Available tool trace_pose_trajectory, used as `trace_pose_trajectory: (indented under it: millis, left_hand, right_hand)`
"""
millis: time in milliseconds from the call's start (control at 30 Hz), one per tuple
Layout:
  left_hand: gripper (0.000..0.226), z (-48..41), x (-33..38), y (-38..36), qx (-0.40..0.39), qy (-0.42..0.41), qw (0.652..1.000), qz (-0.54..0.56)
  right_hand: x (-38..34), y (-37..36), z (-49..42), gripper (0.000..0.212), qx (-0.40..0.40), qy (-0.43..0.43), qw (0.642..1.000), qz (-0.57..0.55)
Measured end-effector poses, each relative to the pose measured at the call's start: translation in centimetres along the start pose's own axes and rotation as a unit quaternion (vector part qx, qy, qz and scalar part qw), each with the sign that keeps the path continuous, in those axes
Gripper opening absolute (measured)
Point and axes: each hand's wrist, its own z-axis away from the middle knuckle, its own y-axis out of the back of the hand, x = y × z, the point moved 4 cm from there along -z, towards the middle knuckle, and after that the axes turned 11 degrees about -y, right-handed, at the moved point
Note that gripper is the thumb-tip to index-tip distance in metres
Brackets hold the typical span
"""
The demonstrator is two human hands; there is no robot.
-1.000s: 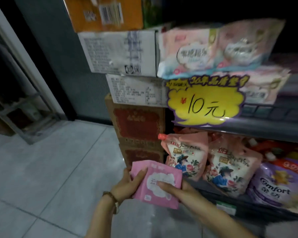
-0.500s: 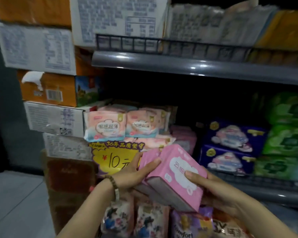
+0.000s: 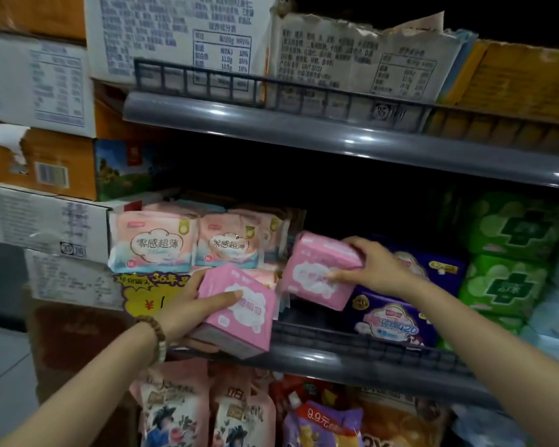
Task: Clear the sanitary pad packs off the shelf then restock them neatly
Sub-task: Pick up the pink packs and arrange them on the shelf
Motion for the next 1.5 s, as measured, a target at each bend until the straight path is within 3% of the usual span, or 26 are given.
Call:
trace_pose_trajectory:
  millis: [167,400,567,933,1200,1300,1367,1400,1433,1500]
  left_hand:
    - [0.059,0.3,-0.4,0.2,0.002,-0.005,1.000,0.013]
    - [0.058,-0.4,-0.5,-0.1,-0.009,-0.001,1.000,0.019]
    - [0.051,-1.2,-0.2,-0.9,-0.013,-0.016,1.000,0.018]
    - [0.042,-1.8,0.0,-2.1,-0.028,-0.011,1.000,0.008]
    - [0.062,-0.8,1.1,-2.8,-0.021,-0.030,0.999,0.031]
    - [0.074,-0.7,1.3,-3.3,-0.032,-0.049,0.998,0.029]
    - [0.061,-1.1,1.6,-3.9,-0.038,-0.080,0.996,0.030]
    - [0.054,-1.4,1.8,-4.5,-0.047,-0.097,0.994,0.032]
    - [0.052,-1.8,2.0,-5.2,-0.060,-0.109,0.992,0.028]
    - [0.056,-2.8,2.3,-6.8,-0.085,-0.124,0.988,0.015]
  right_hand:
    - [1.0,-4.0,-4.5,0.079,-0.050,0.023,0.979,0.196]
    - [3.2,-6.0,-5.7,0.079,0.001,0.029,0.923,0.383]
    - [3.0,-9.8,-5.0,0.096,0.026,0.094,0.905,0.413]
    - [3.7,-10.6,-8.7,0.095,0.013,0.092,0.895,0.436]
    - [3.4,-10.3,-8.9,0.100,-0.055,0.075,0.918,0.386]
    - [2.0,-7.6,-7.6,0.082,-0.046,0.105,0.971,0.209]
    - [1.0,-4.9,-5.8,0.052,-0.038,0.096,0.995,-0.007]
    - [0.8,-4.0,-4.8,0.049,-0.061,0.079,0.990,-0.100]
    - [0.7,-3.4,-3.8,0.054,-0.104,0.056,0.981,-0.155]
    - [1.2,-3.0,-2.0,0.067,-0.195,0.023,0.967,-0.161]
